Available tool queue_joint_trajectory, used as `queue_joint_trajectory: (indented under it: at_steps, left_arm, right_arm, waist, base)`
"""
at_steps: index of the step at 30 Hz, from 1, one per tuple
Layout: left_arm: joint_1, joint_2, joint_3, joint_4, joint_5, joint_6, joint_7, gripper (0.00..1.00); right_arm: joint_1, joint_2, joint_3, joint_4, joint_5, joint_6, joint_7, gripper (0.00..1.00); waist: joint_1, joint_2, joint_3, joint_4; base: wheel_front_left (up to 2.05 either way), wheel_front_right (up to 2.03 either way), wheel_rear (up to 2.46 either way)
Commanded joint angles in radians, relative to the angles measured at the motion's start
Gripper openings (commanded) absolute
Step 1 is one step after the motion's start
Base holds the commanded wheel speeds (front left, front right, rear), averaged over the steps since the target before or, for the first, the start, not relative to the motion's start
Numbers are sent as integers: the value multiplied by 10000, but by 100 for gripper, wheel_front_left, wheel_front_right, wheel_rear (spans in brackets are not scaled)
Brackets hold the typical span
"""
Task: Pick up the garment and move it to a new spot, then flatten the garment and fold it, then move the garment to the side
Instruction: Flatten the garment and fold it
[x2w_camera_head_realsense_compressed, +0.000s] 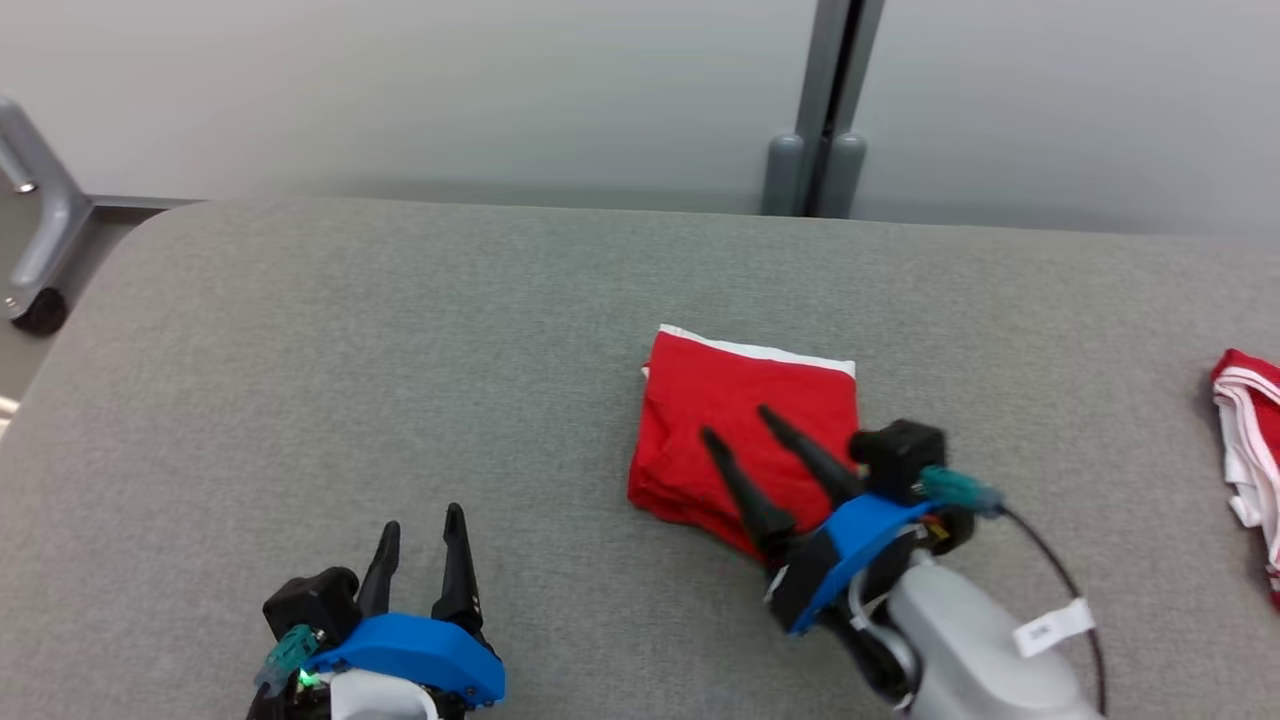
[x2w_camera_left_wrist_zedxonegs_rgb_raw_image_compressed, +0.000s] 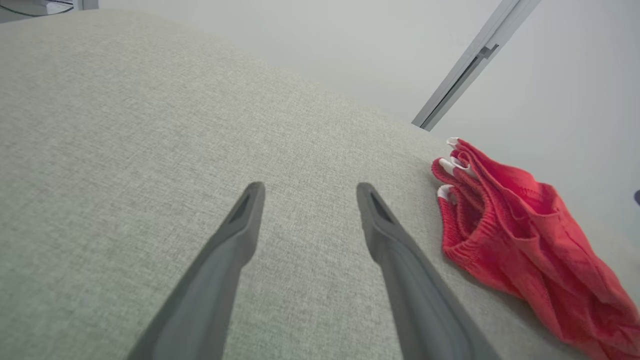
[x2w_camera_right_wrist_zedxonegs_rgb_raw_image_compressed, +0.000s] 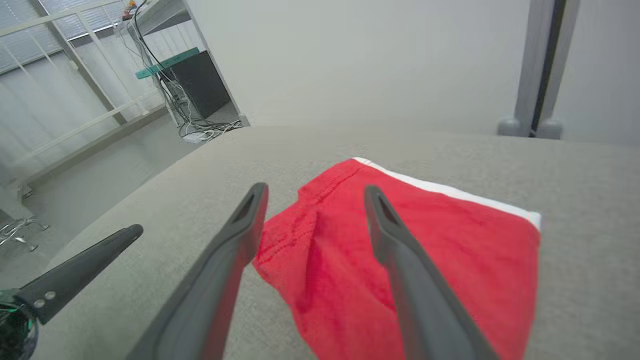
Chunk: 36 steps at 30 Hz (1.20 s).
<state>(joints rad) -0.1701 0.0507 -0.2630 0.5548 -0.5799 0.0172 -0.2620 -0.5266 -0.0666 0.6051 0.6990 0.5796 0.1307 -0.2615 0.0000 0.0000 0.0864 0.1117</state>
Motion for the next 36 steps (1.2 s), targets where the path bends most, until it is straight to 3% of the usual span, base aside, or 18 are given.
queue_joint_trajectory:
  at_steps: [1,9,15,25,36]
  left_arm:
    - [-66,-6,107,-90,138,33,-38,100]
    - [191,-4,552,-732,1282,358,-36,100]
    - [515,-3,731,-865,1731,360,-38,100]
    - [1177,-3,766,-961,1812,207,-38,100]
    - [620,0,138,-1038,1583,255,-38,100]
  right_arm:
    - [136,-201,-228,-89,-142,1,-40,100]
    - [1405,-558,-3523,-794,-1874,1,-34,100]
    - [2225,-243,-4802,-881,-2830,1,-35,100]
    - [3025,141,-5093,-586,-3215,1,-35,100]
    - [2202,156,-4725,-472,-3234,1,-36,100]
  waist:
    - [0,0,-78,-155]
    - [0,0,-185,-874]
    - [0,0,-433,-1166]
    - [0,0,-743,-1235]
    - [0,0,-15,-430]
  base:
    - [0,0,0]
    - [0,0,0]
    - [0,0,0]
    - [0,0,0]
    - [0,0,0]
